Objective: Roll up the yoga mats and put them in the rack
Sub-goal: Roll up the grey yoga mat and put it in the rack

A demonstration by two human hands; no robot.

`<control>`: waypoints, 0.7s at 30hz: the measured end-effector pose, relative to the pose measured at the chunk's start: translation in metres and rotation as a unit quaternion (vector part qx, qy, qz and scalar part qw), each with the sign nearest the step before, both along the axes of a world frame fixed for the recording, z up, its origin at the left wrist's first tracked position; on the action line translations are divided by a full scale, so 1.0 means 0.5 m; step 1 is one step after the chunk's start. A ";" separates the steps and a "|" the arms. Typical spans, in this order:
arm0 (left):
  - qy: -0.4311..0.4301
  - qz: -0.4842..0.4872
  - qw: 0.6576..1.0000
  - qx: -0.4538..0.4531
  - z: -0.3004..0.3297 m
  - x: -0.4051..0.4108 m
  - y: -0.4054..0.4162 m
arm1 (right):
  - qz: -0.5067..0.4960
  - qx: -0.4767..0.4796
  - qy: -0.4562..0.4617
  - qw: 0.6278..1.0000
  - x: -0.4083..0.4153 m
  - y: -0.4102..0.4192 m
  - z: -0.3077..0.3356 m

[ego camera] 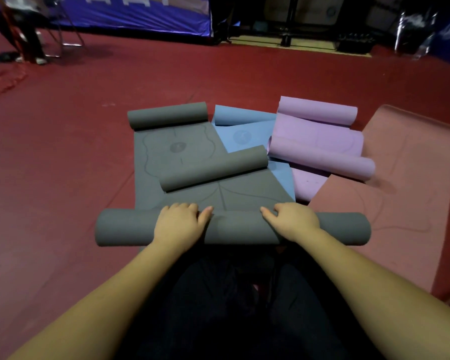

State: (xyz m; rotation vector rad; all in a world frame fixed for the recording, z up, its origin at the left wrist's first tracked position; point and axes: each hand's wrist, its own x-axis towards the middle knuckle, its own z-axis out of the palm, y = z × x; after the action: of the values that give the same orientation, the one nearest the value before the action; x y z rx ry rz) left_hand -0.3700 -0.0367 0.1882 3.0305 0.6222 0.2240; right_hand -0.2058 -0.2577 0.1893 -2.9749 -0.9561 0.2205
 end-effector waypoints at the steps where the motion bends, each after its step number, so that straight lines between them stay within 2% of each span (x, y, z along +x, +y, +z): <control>1: 0.008 -0.001 1.000 0.003 -0.002 -0.001 -0.003 | -0.003 -0.005 0.009 1.000 0.003 0.003 0.001; 6: 0.037 0.008 0.999 0.006 0.015 0.005 0.000 | -0.018 -0.029 0.039 0.999 0.012 0.015 0.016; 12: 0.028 0.005 0.999 0.021 0.052 0.008 0.007 | -0.010 -0.055 0.081 0.995 0.010 0.016 0.064; 18: 0.144 0.027 0.984 -0.100 0.073 -0.002 -0.004 | 0.005 -0.126 0.230 0.965 0.007 0.004 0.099; 21: 0.192 0.037 0.972 -0.132 0.062 0.007 0.007 | 0.005 -0.125 0.253 0.959 0.011 0.009 0.072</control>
State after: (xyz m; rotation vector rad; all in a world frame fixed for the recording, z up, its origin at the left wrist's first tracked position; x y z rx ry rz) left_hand -0.3665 -0.0330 0.2191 2.8045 0.7207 -0.4217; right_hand -0.2005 -0.2534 0.2252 -2.8719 -0.9272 1.1139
